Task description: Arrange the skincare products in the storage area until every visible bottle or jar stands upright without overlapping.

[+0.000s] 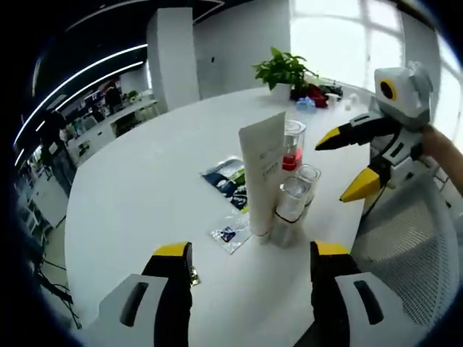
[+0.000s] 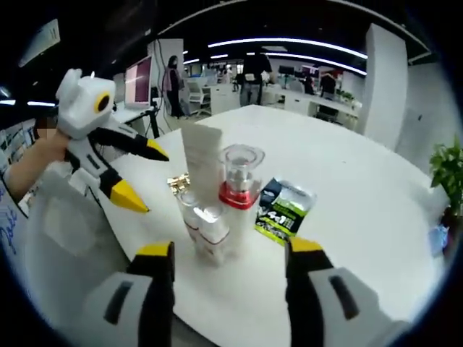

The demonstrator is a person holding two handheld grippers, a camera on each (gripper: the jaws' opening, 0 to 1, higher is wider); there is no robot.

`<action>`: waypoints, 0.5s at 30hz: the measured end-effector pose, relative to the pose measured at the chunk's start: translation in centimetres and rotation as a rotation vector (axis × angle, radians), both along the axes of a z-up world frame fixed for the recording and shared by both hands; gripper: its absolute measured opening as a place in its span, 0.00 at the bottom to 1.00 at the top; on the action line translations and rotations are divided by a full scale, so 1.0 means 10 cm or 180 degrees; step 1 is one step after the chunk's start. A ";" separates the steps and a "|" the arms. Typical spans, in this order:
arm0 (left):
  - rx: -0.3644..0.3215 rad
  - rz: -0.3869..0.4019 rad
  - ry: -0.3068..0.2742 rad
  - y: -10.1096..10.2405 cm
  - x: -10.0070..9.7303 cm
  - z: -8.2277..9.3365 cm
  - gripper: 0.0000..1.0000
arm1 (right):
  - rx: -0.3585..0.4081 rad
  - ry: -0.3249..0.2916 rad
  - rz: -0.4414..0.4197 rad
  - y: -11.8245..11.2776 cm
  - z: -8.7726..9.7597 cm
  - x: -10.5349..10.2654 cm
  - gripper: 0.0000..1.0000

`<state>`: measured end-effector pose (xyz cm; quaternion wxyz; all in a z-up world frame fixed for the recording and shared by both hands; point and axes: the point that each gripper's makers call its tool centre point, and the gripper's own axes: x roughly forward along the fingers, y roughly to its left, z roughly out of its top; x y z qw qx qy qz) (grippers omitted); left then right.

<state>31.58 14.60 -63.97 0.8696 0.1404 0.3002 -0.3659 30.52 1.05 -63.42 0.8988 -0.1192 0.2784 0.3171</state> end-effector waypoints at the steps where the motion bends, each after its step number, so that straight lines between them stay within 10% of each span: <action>1: 0.0004 -0.0001 0.0000 0.01 -0.01 0.01 0.68 | -0.0006 -0.0006 0.0004 0.00 0.01 0.00 0.66; 15: 0.0068 -0.0031 -0.0006 0.25 -0.09 0.11 0.80 | 0.0003 -0.0167 0.0079 0.05 0.18 -0.02 0.82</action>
